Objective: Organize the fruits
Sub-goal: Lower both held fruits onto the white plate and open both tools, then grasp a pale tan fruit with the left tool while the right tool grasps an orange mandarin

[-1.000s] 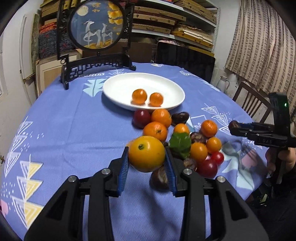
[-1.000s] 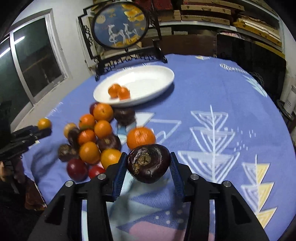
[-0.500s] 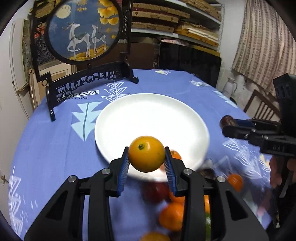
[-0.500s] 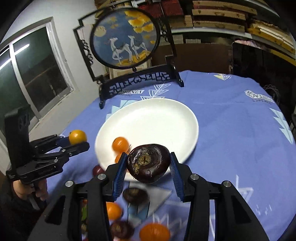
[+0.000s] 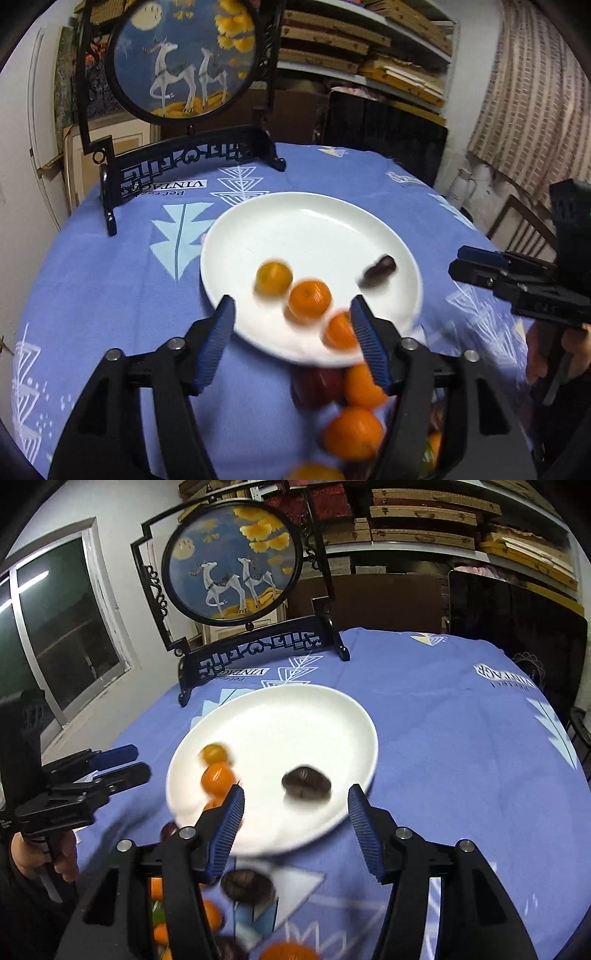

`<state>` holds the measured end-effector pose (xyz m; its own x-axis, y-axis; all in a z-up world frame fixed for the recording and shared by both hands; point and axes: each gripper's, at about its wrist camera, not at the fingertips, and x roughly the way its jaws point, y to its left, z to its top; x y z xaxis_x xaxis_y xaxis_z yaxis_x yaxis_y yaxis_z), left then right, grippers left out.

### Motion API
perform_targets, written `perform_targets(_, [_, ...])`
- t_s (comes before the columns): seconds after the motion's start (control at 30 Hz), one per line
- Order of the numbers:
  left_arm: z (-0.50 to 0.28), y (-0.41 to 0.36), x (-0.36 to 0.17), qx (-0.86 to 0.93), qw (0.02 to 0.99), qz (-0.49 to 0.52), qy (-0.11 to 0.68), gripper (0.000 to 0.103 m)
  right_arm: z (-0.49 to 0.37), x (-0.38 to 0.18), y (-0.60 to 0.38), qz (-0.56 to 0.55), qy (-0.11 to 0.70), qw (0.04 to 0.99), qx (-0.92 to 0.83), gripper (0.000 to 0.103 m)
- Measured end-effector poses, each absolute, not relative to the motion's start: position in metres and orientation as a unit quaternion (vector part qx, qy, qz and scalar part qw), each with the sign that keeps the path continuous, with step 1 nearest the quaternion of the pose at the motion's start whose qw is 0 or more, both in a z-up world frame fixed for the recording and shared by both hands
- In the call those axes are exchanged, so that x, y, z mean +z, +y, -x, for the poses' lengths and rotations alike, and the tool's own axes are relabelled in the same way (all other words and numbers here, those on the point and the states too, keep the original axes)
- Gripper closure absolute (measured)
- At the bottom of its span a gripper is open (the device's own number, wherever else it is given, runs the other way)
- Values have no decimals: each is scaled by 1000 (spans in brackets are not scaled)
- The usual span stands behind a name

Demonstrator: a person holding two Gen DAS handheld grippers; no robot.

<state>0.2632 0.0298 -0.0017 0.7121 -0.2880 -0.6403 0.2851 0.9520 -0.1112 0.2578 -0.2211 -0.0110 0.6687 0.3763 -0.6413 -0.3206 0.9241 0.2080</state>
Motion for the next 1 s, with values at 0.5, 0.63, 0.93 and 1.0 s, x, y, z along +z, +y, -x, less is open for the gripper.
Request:
perform_targets(0.5, [-155,50,-61,-147,900,-66,405,51,-150,-49,-262,-86,382,901,189,44])
perform_targets(0.63, [-154,41,-65,-163,898,-84,400,56,-141,-53,-265,-88,386,899,187,44])
perform_targets(0.93, [-163,34,-74,-186,887,-108,408,54,-140,-59,-270,-96,393,896,184,44])
perform_targets(1.0, [-169,31,-77,-186,887,-113,408,53,-140,-59,-268,-96,394,895,187,44])
